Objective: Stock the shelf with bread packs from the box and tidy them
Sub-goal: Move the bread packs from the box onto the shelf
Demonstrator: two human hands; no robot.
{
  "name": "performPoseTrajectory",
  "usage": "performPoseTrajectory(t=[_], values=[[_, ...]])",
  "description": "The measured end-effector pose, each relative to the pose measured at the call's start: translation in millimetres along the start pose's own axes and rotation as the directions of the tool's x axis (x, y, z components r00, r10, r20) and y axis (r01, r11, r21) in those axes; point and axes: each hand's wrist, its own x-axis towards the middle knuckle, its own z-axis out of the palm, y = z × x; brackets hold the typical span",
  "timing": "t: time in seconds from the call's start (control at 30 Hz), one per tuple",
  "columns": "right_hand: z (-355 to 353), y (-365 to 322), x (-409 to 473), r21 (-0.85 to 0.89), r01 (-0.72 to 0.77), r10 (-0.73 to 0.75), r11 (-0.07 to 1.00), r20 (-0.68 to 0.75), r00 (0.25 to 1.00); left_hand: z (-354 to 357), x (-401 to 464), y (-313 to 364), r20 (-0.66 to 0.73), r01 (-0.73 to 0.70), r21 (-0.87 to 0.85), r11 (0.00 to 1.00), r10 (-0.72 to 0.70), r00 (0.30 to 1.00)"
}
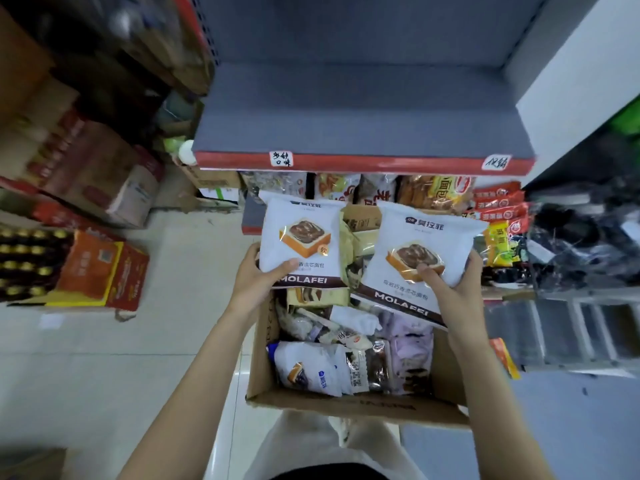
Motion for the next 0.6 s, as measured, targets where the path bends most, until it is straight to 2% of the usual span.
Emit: performPoseTrajectory(t=[0.17,0.37,0.43,0.6], values=[[3,-47,0,0.053,0.180,-0.186,0.982,0.169,0.968,-5,-27,31,-0.100,-0.133,-0.154,0.979,0.119,0.988],[6,-124,19,0.110,0.319,-0.337,0.941,0.331,0.881,-13,-42,101,-0.220,-0.394,-0.226,0.891,0.348,0.911],[9,-162,24,0.133,0.401,-0.422,0.906,0.330,0.844,-19,-43,131,-0.238,-0.478,-0.250,0.842,0.425,0.873],[27,-255,31,0.245,0.582,-0.631,0.776,0.277,0.725,-29,-27,201,-0.316,-0.579,-0.240,0.779,0.501,0.806]])
